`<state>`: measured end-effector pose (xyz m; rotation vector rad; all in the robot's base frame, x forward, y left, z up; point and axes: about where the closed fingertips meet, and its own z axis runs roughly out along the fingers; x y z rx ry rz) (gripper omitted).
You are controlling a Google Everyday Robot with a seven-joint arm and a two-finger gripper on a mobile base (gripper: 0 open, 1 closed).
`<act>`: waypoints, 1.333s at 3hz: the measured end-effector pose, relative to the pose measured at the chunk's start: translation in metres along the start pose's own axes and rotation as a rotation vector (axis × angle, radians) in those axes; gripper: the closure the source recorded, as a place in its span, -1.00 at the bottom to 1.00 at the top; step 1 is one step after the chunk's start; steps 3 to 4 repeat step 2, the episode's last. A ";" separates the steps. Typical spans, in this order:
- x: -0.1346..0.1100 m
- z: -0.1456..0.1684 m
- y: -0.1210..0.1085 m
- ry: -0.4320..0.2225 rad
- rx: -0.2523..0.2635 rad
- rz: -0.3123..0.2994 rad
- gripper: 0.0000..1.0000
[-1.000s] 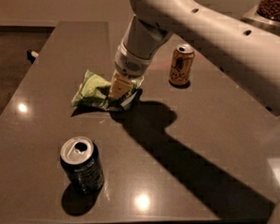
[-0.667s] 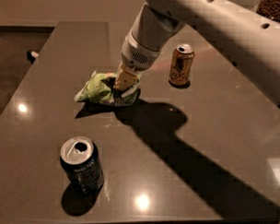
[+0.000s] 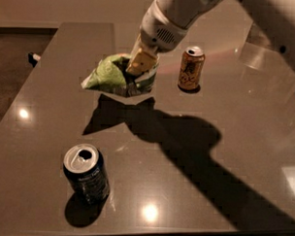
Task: Pick green jalapeno chip bag
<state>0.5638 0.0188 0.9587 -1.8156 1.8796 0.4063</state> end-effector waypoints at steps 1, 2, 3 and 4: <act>-0.003 -0.030 0.004 -0.041 0.012 -0.008 1.00; -0.004 -0.034 0.005 -0.049 0.014 -0.009 1.00; -0.004 -0.034 0.005 -0.049 0.014 -0.009 1.00; -0.004 -0.034 0.005 -0.049 0.014 -0.009 1.00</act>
Offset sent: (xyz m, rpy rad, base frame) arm -0.0082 -0.0134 0.0257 0.0399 -0.0173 0.0052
